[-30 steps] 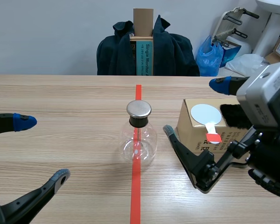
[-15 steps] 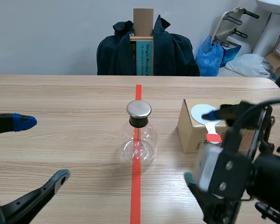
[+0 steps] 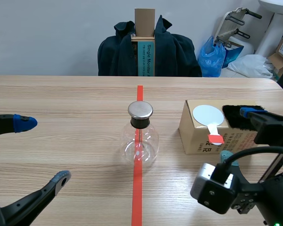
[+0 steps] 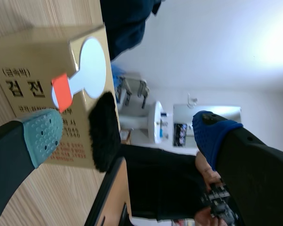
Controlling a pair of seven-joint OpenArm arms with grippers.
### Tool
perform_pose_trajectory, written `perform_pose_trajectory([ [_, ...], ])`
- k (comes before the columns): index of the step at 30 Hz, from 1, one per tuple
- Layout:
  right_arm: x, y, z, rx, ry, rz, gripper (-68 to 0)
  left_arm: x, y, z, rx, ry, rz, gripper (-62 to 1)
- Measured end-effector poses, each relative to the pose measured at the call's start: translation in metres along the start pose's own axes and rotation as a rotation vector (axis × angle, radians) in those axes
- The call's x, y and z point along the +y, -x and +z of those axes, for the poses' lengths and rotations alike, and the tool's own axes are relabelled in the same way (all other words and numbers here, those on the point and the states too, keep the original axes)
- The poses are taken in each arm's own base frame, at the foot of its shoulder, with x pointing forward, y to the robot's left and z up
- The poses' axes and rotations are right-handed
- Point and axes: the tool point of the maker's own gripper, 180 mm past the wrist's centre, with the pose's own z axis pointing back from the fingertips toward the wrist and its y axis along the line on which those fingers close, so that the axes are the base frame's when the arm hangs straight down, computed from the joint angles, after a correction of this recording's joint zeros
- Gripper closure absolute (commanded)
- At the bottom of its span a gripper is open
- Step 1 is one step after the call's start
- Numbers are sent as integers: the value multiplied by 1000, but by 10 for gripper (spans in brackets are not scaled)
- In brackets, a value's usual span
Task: Do the electroscope experiment.
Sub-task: 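Pick up the white charging plate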
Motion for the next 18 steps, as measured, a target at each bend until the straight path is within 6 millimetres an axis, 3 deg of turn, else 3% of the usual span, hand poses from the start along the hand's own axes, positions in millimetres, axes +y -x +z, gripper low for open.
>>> perform_pose_trajectory([
  [8, 39, 17, -16, 67, -19, 35, -560, 0, 0, 0, 0, 0, 0, -623],
  [18, 46, 20, -50, 82, 2, 41, -560, 0, 0, 0, 0, 0, 0, -623],
])
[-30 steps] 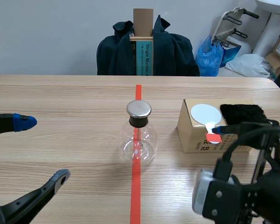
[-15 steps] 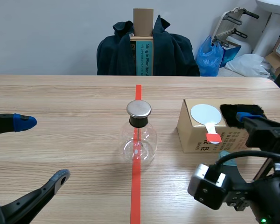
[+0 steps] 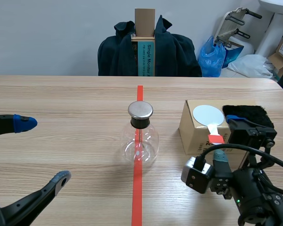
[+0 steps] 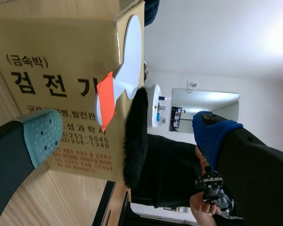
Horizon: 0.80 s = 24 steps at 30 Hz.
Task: Do the electroscope experiment.
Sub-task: 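Pick up the white charging plate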
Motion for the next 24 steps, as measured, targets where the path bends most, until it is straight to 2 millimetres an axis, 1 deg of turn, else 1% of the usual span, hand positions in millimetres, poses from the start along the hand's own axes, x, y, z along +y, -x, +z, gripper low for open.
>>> perform_pose_trajectory([
  [5, 0, -7, -8, -22, 5, -1, -560, 0, 0, 0, 0, 0, 0, -623],
  [14, 2, -12, -7, -44, 0, 12, -559, 0, 0, 0, 0, 0, 0, -623],
  [15, 2, -12, -7, -44, 0, 12, -549, 0, 0, 0, 0, 0, 0, -623],
  [16, 2, -12, -7, -44, 0, 13, -518, 0, 0, 0, 0, 0, 0, -623],
  [17, 2, -13, -7, -47, -1, 13, -469, 0, 0, 0, 0, 0, 0, -623],
  [18, 2, -13, -7, -48, 0, 13, -407, 0, 0, 0, 0, 0, 0, -623],
  [22, 2, -13, -7, -48, 0, 13, -118, 0, 0, 0, 0, 0, 0, -623],
  [24, 2, -13, -7, -48, 0, 13, -18, 0, 0, 0, 0, 0, 0, -623],
])
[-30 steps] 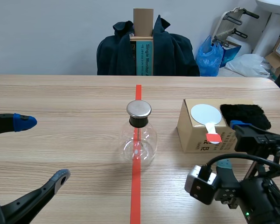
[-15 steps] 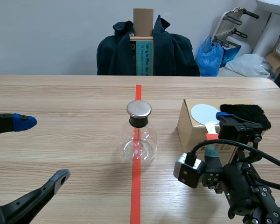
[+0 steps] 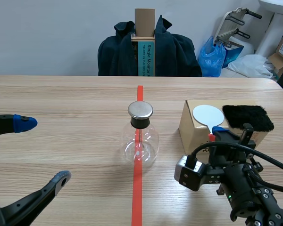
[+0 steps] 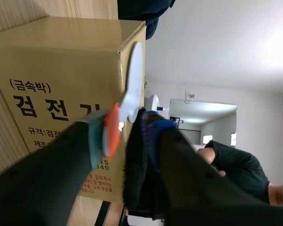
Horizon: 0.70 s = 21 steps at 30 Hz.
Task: Do the electroscope experiment.
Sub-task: 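Pick up the white charging plate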
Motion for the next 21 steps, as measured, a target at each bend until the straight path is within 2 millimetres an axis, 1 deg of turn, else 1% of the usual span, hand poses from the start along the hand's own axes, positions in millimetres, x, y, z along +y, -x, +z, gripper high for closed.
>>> perform_pose_trajectory([
  [1, 0, 0, 0, 0, 0, 0, -8, 0, 0, 0, 0, 0, 0, -623],
  [8, 0, -1, 0, -5, 2, 10, -6, 0, 0, 0, 0, 0, 0, -623],
  [9, -3, -1, 0, -4, 15, 9, -6, 0, 0, 0, 0, 0, 0, -623],
  [10, -7, -1, 0, -5, 39, 9, -6, 0, 0, 0, 0, 0, 0, -623],
  [14, -36, 2, 5, 11, 204, 6, -6, 0, 0, 0, 0, 0, 0, -623],
  [18, -46, 5, 9, 1, 225, 25, -6, 0, 0, 0, 1, 0, 0, -623],
  [20, -58, 9, 16, 8, 249, 40, -6, 0, 3, 0, 19, 0, 0, -623],
  [21, -67, 12, 19, 6, 268, 50, -6, 0, 6, 0, 36, 0, 0, -623],
])
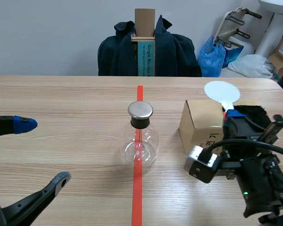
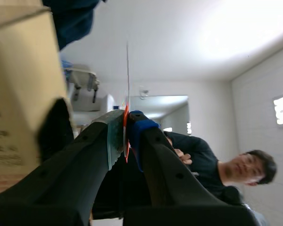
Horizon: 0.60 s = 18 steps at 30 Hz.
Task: Do the electroscope experiment.
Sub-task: 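Pick up the white charging plate, then bring the plate to the electroscope and point at the metal foil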
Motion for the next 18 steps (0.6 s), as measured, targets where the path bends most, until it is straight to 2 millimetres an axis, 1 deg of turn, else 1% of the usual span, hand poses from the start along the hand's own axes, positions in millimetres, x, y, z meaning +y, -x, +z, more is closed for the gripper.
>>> perform_pose_trajectory([
  [3, -37, 13, -2, 7, 81, 37, -6, 0, 10, 0, 55, 3, -3, -620],
  [6, -83, 25, -6, 26, 191, 68, -6, 1, 19, 3, 113, 30, -28, -463],
  [8, -109, 28, -7, 36, 258, 76, -6, 4, 23, 5, 130, 59, -36, -333],
  [10, -130, 32, -8, 56, 313, 79, -6, 6, 29, 7, 152, 109, -32, -206],
  [12, -146, 36, -9, 65, 357, 90, -6, 17, 38, 4, 161, 124, -17, -116],
  [14, -160, 37, -9, 70, 393, 98, -6, 30, 48, -2, 170, 126, -9, -33],
  [18, -182, 36, -8, 71, 452, 100, -6, 45, 66, -25, 152, 130, 27, -27],
])
